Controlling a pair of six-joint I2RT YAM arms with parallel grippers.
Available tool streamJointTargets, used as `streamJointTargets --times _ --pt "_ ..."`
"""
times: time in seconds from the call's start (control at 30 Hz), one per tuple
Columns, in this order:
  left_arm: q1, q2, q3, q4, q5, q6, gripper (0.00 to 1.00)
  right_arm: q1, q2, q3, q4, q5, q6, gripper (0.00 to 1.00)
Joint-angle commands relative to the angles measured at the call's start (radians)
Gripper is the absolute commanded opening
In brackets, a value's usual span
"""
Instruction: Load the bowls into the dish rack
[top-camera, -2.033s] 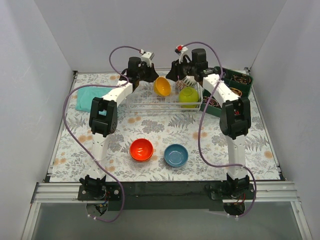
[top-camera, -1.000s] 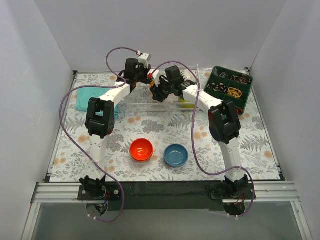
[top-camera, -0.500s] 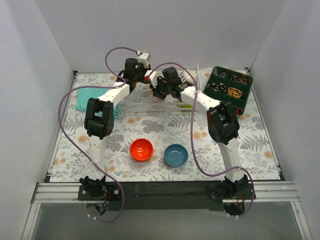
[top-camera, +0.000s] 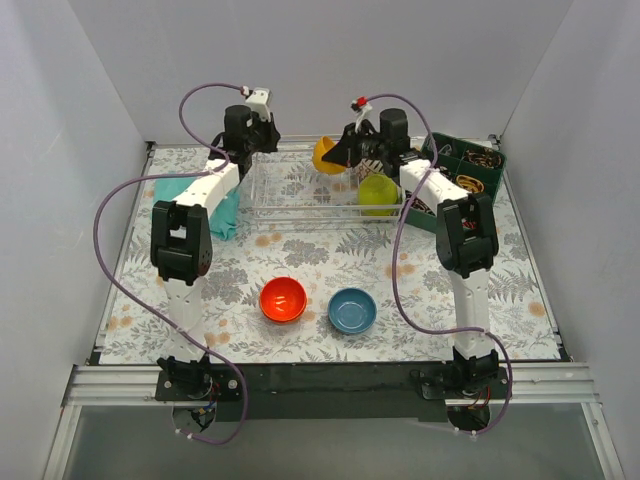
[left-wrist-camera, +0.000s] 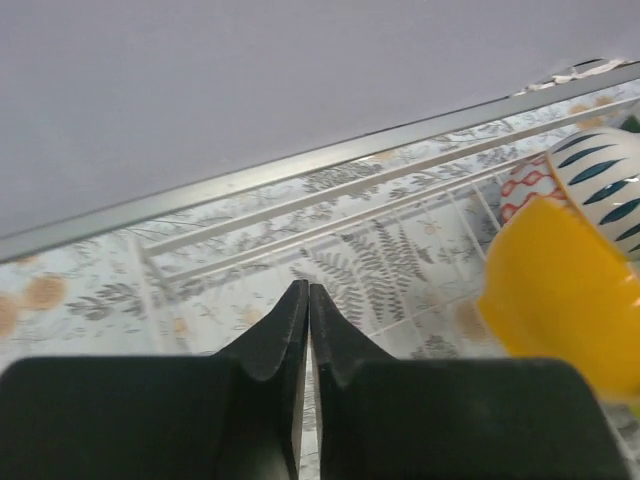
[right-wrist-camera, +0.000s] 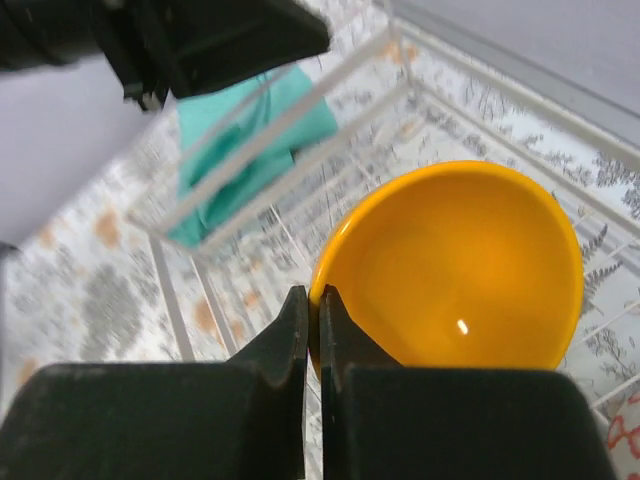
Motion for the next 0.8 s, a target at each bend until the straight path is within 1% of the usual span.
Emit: streamJointTargets --times 0.0,0.07,0.2,0.3,0.43,0.57,0.77 --pt "0.015 -0.126 -0.056 0.010 -0.010 0.059 0.00 -0.024 0.077 0.062 0.423 -0.181 0.524 0.01" --pt "0.015 -0.131 -0.071 -0.001 0.004 0.065 0.00 -0.013 0.132 0.100 0.452 -0.162 0.573 0.01" --pt "0.015 -0.125 -0.073 -0.047 0.106 0.075 0.00 0.007 0.209 0.214 0.463 -0.095 0.682 0.01" --pt "0.014 -0.108 -0.056 -0.082 0.148 0.079 0.00 0.019 0.258 0.254 0.475 -0.046 0.728 0.01" --pt "0.007 -0.080 -0.038 -0.117 0.133 0.096 0.00 0.027 0.312 0.314 0.498 -0.007 0.776 0.01" --pt "0.000 -0.059 -0.029 -0.142 0.119 0.117 0.00 0.027 0.358 0.334 0.513 0.022 0.798 0.01" --pt "-0.011 -0.020 0.010 -0.185 0.113 0.145 0.00 0.024 0.373 0.289 0.509 0.032 0.796 0.01"
